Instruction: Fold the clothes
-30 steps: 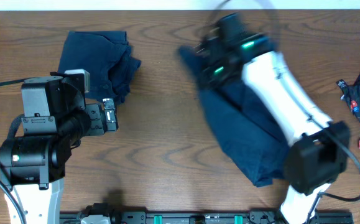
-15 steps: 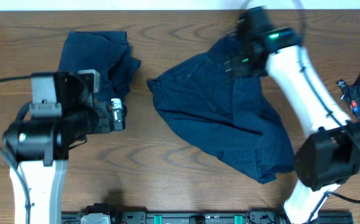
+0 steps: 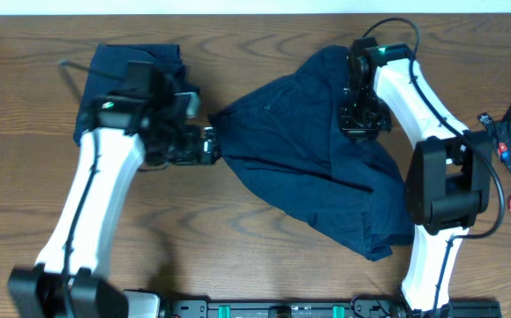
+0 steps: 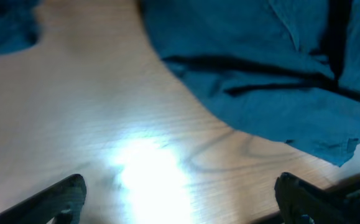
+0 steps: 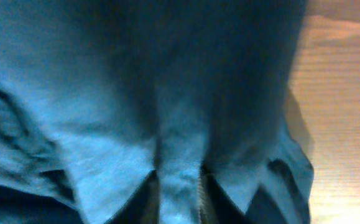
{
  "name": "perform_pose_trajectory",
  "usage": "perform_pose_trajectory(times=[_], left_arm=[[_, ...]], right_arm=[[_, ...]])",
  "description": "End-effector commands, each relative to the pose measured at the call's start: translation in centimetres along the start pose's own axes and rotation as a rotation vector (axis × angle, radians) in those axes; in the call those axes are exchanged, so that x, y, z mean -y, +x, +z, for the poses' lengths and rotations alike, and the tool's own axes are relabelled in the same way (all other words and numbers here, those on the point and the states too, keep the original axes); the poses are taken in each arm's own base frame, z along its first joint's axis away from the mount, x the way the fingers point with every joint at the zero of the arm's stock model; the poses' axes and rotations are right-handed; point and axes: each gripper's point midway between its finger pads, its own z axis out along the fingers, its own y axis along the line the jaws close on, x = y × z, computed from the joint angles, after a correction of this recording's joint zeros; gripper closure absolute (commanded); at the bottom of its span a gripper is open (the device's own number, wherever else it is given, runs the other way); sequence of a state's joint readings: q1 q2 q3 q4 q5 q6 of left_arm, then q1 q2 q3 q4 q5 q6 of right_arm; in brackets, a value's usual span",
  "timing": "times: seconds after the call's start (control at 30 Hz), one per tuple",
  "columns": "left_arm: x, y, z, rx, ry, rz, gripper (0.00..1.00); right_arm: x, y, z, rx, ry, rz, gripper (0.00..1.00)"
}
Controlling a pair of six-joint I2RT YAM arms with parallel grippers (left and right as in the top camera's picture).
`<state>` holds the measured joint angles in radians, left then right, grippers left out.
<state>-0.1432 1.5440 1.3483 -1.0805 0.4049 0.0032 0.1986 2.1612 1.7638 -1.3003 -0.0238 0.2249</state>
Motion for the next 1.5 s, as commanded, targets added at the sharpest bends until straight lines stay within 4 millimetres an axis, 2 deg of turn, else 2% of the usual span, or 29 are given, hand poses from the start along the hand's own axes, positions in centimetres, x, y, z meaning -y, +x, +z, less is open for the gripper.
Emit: perform_pose_trajectory(times=[0.0,0.17,0.4,0.47,0.5,0.53,0.57,0.63,0.7,0.77,0.83,0.93,1.0,1.13,1.17,1.2,1.23,1.3,1.37,1.47], left_arm=[[0.5,-0.9,2.2,-0.025,-0.017,0.085,0.11],[-1.4,-2.7,5.1,-0.019,-0.121,0.11,0.11],[-2.6,-6.3,8.7,0.051,-0.139,0.129,0.1],[-3.0,-6.9,9.8,0.057,-0.142,0.131,0.1],[-3.2,-7.1,10.4,0.056,-0.145,0.13,0.1],[-3.5,-7.3,11.1,0.053,-0.147,0.13,0.1],[-3.7,-7.4,11.7,0.049,-0.152,0.128,0.1],[-4.9,-7.6,13.0,0.04,-0.193,0.124,0.1],[-5.7,-7.6,14.0,0.032,-0.218,0.121,0.1],[-6.0,-7.8,15.0,0.027,-0.217,0.119,0.11],[-6.3,-7.8,15.7,0.022,-0.218,0.118,0.28],[-6.3,-7.7,15.8,0.02,-0.214,0.099,0.64],[-6.2,-7.7,15.8,0.022,-0.214,0.097,0.79],[-6.3,-7.3,15.8,0.004,-0.215,0.093,0.93],[-6.3,-7.1,15.8,-0.002,-0.216,0.092,0.94],[-6.3,-7.0,15.8,-0.008,-0.217,0.09,0.94],[-6.4,-6.8,15.8,-0.015,-0.217,0.089,0.94],[-6.4,-6.5,15.7,-0.028,-0.219,0.086,0.94],[-6.4,-6.1,15.7,-0.043,-0.22,0.083,0.94],[-6.5,-5.5,15.4,-0.068,-0.225,0.077,0.94]], right_arm=[[1.3,-0.8,-0.3,0.035,0.058,0.012,0.99],[5.5,-1.9,-2.6,0.089,0.1,0.101,0.99],[13.0,-1.2,-6.0,0.134,0.082,0.335,0.99],[14.3,-0.9,-7.0,0.155,0.038,0.369,0.99],[14.4,-0.8,-7.4,0.163,-0.004,0.349,0.99],[13.8,-0.7,-7.9,0.173,-0.077,0.293,0.94],[12.6,-0.6,-8.4,0.179,-0.164,0.213,0.84],[10.2,0.4,-9.0,0.159,-0.303,0.095,0.57],[8.4,1.3,-9.1,0.124,-0.381,0.041,0.48],[6.8,2.3,-8.5,0.076,-0.409,0.001,0.44],[5.2,3.2,-7.3,0.028,-0.408,-0.034,0.43],[2.6,4.6,-5.1,-0.04,-0.402,-0.098,0.43],[0.8,5.8,-3.4,-0.084,-0.394,-0.145,0.43],[-1.8,7.0,-0.9,-0.112,-0.371,-0.217,0.44],[-1.9,6.9,-0.3,-0.109,-0.34,-0.215,0.52],[-1.7,6.8,0.2,-0.107,-0.302,-0.204,0.71],[-1.4,6.8,0.5,-0.105,-0.253,-0.189,0.83],[-0.4,6.7,1.0,-0.106,-0.154,-0.161,0.97],[1.1,6.3,1.1,-0.091,-0.054,-0.133,0.99],[5.6,4.6,0.1,-0.023,0.149,0.013,0.99]])
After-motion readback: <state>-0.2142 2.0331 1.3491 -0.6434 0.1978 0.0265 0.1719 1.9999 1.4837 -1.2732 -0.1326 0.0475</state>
